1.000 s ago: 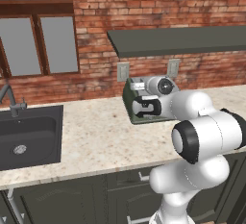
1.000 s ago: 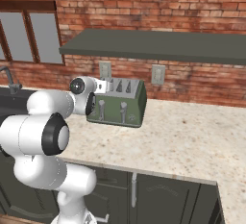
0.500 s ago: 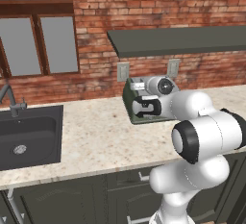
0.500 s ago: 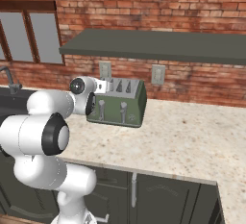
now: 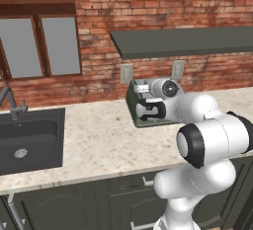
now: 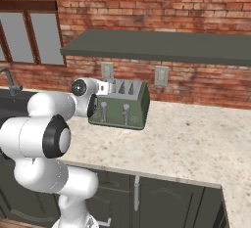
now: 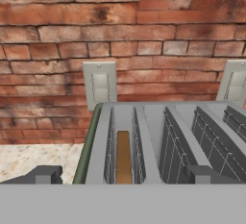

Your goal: Start the toaster. Once the lever pops up, take the bread to the plate on the dining counter.

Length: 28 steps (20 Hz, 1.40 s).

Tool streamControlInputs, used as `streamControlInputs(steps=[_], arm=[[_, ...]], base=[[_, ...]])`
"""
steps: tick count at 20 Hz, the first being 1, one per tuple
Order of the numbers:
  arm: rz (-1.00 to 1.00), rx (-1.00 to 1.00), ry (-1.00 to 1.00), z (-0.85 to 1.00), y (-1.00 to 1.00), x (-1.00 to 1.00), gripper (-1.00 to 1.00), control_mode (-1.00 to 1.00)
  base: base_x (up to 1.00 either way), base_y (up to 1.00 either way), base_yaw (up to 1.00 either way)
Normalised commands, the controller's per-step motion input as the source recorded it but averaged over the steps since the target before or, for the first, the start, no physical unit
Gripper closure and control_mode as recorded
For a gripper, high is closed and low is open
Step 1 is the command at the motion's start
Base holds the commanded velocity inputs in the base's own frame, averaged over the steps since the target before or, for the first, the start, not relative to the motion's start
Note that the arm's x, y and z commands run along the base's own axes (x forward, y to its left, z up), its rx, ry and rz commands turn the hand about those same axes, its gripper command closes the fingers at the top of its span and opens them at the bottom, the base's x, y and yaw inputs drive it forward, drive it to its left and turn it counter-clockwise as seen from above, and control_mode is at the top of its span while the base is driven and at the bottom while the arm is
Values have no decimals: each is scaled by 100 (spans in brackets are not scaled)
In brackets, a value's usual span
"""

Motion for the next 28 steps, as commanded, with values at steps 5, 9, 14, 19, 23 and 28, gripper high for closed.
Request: streamControlInputs(steps=[5, 9, 14, 19, 23, 28], arm=[[0, 0, 0, 0, 0, 0, -100, -100], [0, 0, 0, 0, 0, 0, -100, -100], [0, 0, 0, 0, 0, 0, -100, -100], [0, 0, 0, 0, 0, 0, -100, -100], [0, 0, 0, 0, 0, 0, -100, -100], [0, 0, 0, 0, 0, 0, -100, -100]], base=[[0, 0, 0], [0, 0, 0], [0, 0, 0], [0, 0, 0], [0, 0, 0], [0, 0, 0]])
